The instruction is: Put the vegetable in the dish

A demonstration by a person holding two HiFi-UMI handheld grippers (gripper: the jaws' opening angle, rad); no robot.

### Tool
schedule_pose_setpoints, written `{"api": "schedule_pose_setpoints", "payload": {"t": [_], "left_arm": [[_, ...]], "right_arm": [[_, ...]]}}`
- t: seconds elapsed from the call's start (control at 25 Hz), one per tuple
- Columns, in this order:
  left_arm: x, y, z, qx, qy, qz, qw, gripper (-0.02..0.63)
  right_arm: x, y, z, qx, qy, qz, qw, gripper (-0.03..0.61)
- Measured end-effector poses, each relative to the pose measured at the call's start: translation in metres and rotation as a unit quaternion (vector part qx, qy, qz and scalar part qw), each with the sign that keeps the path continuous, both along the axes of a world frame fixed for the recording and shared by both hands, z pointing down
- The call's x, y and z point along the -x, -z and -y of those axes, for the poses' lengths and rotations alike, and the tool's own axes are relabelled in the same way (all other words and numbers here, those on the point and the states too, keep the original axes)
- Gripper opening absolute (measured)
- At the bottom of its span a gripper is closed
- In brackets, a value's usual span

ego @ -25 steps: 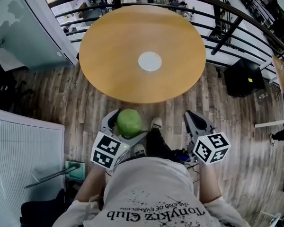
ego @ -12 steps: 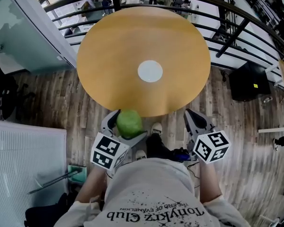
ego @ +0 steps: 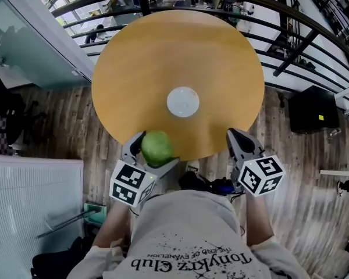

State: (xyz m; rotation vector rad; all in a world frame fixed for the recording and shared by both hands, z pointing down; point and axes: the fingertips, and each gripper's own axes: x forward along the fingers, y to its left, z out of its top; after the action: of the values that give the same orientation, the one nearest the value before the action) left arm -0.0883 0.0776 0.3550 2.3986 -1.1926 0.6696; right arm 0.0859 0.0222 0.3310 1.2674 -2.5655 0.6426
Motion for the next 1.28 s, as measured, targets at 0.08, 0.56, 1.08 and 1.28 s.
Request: {"api": "schedule_pose_setpoints", "payload": {"t": [0.08,0.56,1.08,1.28], "left_arm": [[-0.004,0.002,0.020,0.003,0.005,0.000,1.0000,0.506],[-0.003,0.000,0.061,0.011,0.012,0.000,0.9999,0.506],[0.008,-0.002,0.104,0.020,-0.042,0.011,0.9989,0.506],[0.007,-0.010,0.119,0.024,-0.050,0.011,0.9984,0.506]], "right_arm": [[-0.003,0.002,0.021,0.002,0.006,0.001,1.000,0.016],[0.000,-0.003,0.061,0.014,0.013,-0.001,1.000,0.017],[0.011,0.000,0.085,0.024,-0.024,-0.009,0.999,0.017],[0.013,-0.008,0.095,0.029,-0.028,-0.010,0.999,0.016]]}}
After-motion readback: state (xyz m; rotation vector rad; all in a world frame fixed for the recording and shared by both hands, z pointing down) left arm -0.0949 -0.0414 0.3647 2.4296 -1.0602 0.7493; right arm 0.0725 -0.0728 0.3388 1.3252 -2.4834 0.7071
